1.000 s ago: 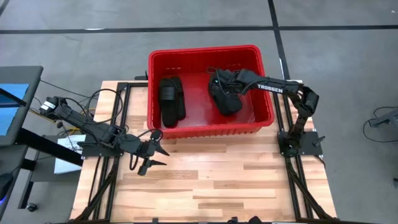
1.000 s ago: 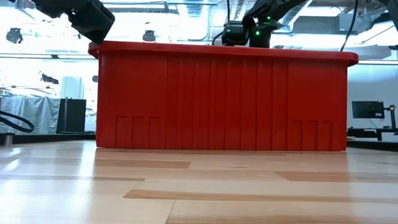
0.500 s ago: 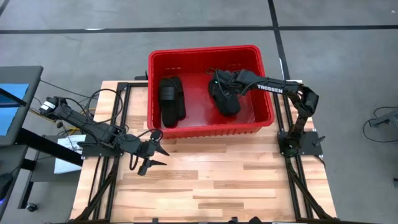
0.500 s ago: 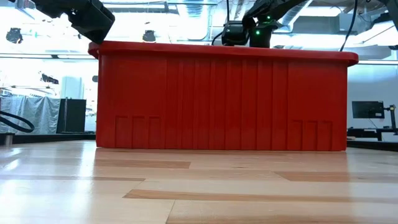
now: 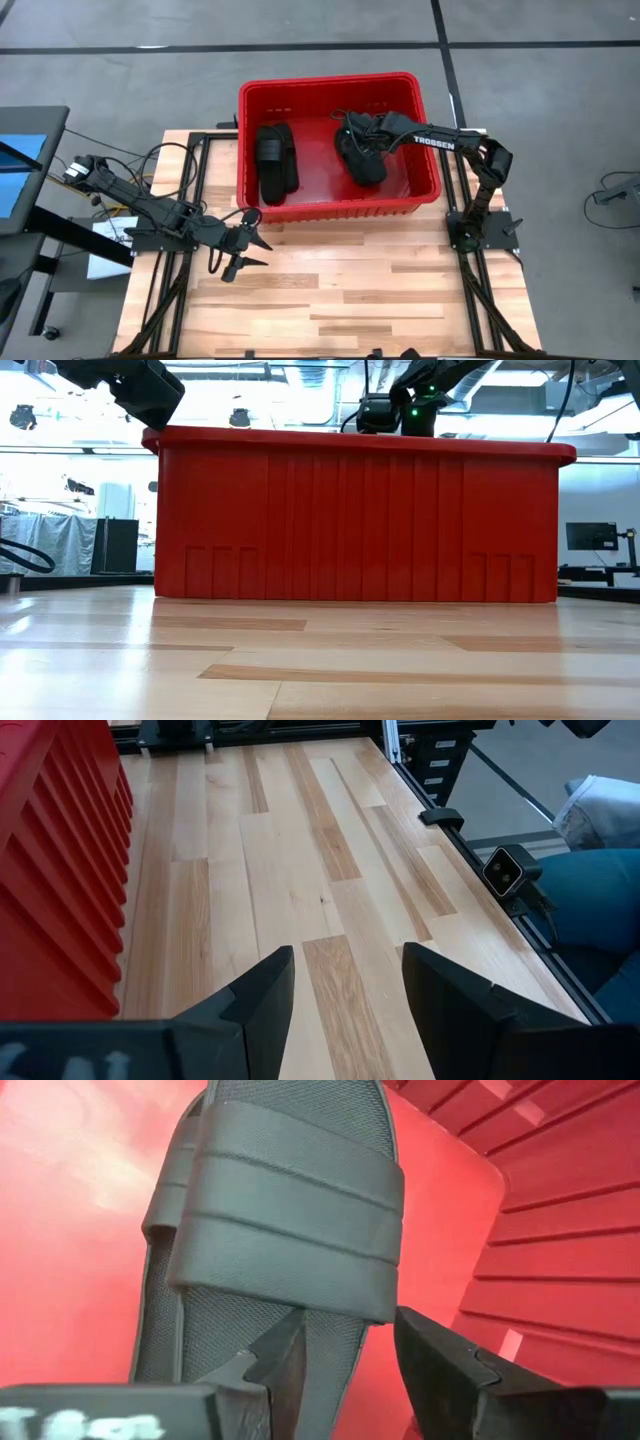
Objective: Pick and place slides into bin
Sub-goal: Put the black slides into the red bin
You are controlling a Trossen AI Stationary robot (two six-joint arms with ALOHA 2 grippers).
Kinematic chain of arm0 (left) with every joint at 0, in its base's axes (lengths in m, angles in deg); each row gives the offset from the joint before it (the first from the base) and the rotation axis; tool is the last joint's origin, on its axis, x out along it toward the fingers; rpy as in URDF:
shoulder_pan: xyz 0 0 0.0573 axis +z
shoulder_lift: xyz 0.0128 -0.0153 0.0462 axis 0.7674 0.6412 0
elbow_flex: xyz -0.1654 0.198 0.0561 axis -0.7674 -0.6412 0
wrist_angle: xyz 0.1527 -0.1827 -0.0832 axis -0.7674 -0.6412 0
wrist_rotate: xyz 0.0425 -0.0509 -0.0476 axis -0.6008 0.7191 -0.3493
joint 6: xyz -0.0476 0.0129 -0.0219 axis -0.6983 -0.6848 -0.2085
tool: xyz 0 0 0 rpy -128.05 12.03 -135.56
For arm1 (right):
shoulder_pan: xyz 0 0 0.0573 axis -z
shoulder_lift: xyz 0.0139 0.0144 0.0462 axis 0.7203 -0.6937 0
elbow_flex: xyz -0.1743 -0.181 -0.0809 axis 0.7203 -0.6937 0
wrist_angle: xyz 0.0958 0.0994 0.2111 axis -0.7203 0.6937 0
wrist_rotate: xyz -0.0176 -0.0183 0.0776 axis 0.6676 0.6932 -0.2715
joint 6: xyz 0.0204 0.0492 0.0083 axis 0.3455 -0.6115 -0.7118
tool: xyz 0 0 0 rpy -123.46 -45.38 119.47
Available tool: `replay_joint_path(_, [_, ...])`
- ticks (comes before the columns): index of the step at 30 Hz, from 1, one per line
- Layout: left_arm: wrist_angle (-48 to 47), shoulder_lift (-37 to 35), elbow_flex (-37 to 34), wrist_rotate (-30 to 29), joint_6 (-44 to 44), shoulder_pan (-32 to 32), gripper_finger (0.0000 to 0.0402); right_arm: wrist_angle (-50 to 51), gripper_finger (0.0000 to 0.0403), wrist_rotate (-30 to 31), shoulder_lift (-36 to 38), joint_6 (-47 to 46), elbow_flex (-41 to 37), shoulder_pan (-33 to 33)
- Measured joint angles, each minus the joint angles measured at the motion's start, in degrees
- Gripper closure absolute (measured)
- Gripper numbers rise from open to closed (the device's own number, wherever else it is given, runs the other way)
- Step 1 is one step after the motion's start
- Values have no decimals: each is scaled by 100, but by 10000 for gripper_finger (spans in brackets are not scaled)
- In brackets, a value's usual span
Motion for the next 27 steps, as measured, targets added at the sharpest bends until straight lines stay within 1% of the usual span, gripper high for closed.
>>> replay_joint_path(8, [0, 0, 0, 0, 0, 0, 223, 0, 255, 0, 0, 0, 0, 1])
replay_joint_path(19, [0, 0, 0, 2, 0, 0, 223, 2, 261, 2, 0, 15, 0, -31])
replay_joint_path(27, [0, 0, 0, 2, 0, 0, 223, 2, 256, 2, 0, 15, 0, -31])
